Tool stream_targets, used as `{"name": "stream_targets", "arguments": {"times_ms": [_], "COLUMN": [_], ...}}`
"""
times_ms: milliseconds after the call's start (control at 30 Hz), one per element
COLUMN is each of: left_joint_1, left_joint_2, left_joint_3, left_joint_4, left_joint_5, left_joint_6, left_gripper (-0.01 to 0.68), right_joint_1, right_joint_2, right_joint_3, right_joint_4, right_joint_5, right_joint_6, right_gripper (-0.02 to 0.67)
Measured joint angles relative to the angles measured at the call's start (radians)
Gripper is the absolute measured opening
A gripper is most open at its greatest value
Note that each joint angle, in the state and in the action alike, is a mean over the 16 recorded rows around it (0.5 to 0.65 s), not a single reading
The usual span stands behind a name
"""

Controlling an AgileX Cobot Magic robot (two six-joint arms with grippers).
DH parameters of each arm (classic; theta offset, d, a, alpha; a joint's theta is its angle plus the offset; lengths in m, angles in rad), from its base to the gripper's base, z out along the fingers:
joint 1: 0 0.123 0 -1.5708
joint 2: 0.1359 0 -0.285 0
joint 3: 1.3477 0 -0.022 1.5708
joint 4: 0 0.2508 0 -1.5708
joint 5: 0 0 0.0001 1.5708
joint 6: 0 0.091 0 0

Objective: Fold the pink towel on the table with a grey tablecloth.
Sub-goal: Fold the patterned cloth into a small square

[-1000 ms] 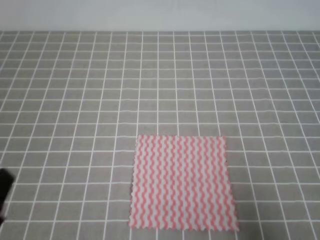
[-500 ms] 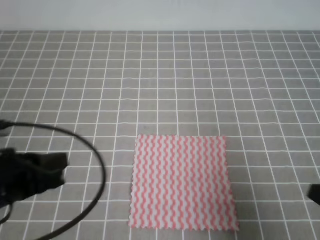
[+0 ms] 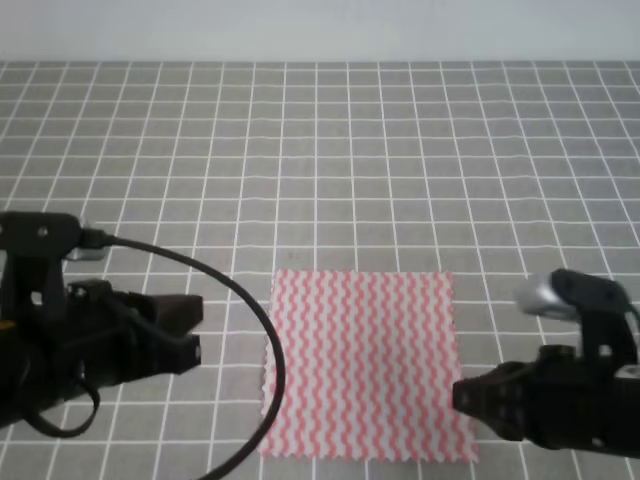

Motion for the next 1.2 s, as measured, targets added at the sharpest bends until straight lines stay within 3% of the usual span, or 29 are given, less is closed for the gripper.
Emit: {"name": "stream_targets", "arguments": {"times_ms": [200, 667, 1200], "left_joint_1": [-0.009, -0.009, -0.009], "left_joint_2": [-0.002, -0.004, -0.003], "left_joint_3": [0.0, 0.0, 0.0], "left_joint_4": [0.0, 0.0, 0.0], "left_joint_5": [0.03, 0.059, 0.054], "left_joint_6": [-0.004, -0.007, -0.007], "left_gripper": [-0.002, -0.002, -0.002], "right_joint_1": [0.044, -0.05, -0.057], "right_joint_2": [0.1, 0.172, 0.256], "right_joint_3": [-0.017, -0.017, -0.018], "right_joint_4": [-0.017, -0.038, -0.01], "right_joint_5": [-0.03, 0.065, 0.098], "right_joint_6": [0.021, 0.083, 0.087], "right_gripper": [0.039, 0.307, 0.32]}}
